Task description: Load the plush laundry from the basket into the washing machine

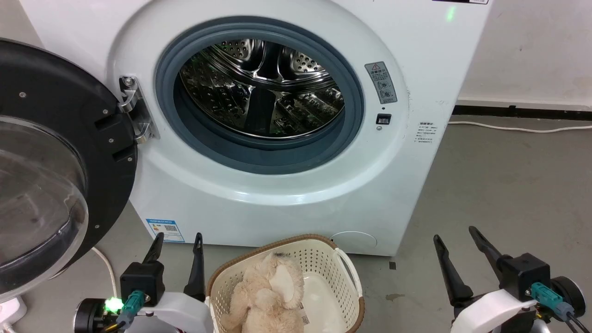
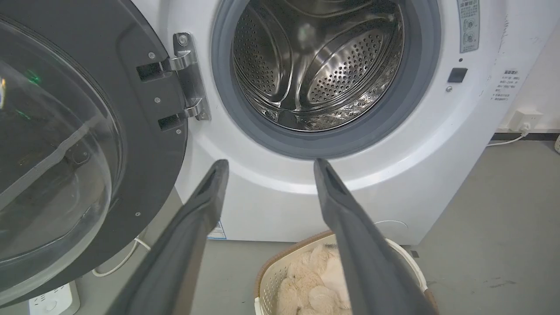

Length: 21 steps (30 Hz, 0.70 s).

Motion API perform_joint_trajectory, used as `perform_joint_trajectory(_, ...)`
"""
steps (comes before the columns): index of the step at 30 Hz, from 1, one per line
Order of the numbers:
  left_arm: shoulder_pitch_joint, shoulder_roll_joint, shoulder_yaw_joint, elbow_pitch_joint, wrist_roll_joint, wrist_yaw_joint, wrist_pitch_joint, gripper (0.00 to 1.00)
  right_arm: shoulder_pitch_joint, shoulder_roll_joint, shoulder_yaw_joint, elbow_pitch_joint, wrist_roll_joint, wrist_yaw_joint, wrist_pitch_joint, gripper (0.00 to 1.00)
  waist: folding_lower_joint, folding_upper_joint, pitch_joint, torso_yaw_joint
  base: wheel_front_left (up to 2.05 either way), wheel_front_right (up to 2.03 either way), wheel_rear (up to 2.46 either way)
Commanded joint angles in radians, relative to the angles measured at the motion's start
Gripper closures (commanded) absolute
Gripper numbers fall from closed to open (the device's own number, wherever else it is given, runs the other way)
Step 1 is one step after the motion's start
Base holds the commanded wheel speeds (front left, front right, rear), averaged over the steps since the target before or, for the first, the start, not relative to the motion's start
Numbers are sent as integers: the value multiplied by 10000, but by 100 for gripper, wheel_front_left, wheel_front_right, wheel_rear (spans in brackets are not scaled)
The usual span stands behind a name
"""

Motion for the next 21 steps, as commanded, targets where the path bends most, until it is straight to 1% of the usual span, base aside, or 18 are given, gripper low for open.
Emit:
perform_joint_trajectory(1, 59, 0, -59, 15, -129, 76, -105, 0, 120, -1, -8, 29, 124, 0, -103, 0, 0, 0, 1, 0, 0, 0, 0)
perform_joint_trajectory(13, 69, 11, -321, 127, -440, 186, -255, 0, 252, -3, -24, 94, 437, 1, -335, 0, 0, 0, 30, -5, 0, 0, 0)
perform_joint_trajectory(21, -84, 11, -555, 359, -766, 283, -6, 0, 290, -4, -34, 107, 651, 1, -502, 0, 0, 0, 148, -54, 0, 0, 0)
